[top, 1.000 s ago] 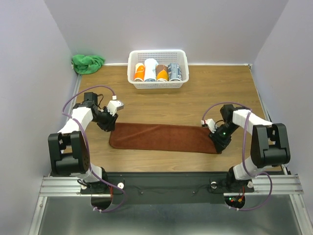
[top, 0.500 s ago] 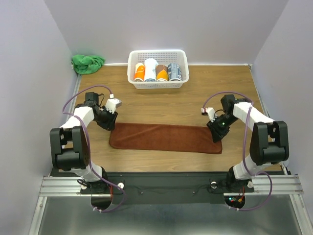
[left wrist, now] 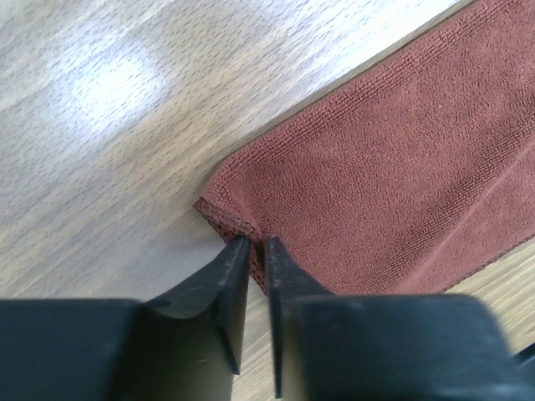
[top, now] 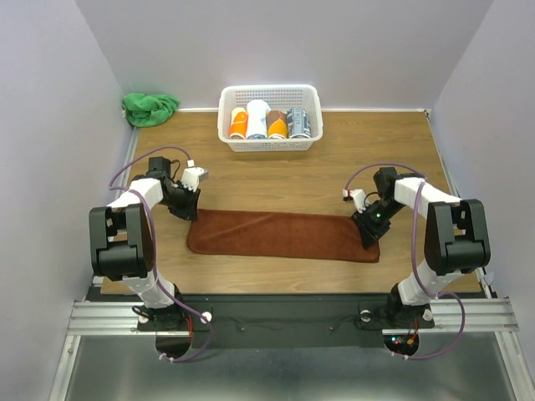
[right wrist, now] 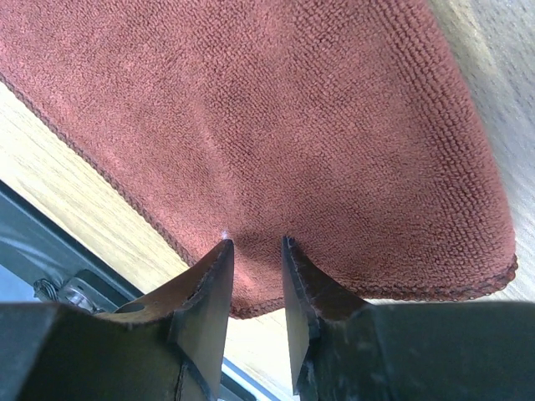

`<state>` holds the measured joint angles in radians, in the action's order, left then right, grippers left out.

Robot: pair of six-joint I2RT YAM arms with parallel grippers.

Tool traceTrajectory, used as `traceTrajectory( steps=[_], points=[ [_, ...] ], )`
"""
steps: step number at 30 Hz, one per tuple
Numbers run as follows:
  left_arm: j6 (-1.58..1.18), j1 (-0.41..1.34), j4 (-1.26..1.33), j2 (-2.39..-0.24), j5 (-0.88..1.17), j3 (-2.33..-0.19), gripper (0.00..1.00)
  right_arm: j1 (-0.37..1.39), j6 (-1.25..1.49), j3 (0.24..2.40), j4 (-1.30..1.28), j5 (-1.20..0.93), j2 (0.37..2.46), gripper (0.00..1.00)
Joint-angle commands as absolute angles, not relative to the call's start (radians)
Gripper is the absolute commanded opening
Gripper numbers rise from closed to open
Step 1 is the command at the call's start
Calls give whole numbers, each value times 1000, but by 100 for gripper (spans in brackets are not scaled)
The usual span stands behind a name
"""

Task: Roll the towels
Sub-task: Fold the towel

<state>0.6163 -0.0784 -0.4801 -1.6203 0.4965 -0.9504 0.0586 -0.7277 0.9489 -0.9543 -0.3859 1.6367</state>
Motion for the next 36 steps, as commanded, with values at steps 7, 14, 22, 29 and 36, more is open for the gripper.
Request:
traceTrajectory(
  steps=[7, 14, 22, 29, 36],
  points=[
    [597, -74, -480, -1591, 511, -1003, 1, 69, -726, 910, -874, -307, 1658, 35],
    [597, -84, -482, -1552, 494, -1023, 0, 69, -713, 891, -836, -238, 1690, 35],
    [615, -113, -473, -1566, 471, -1023, 0, 69, -712, 884, -825, -213, 1701, 34],
    [609, -127, -430, -1601, 466, -999, 4, 71, -707, 894, -830, -222, 1698, 34],
    [594, -127, -431, -1608, 476, -1051, 32, 72, -706, 965, -891, -314, 1661, 36]
  ],
)
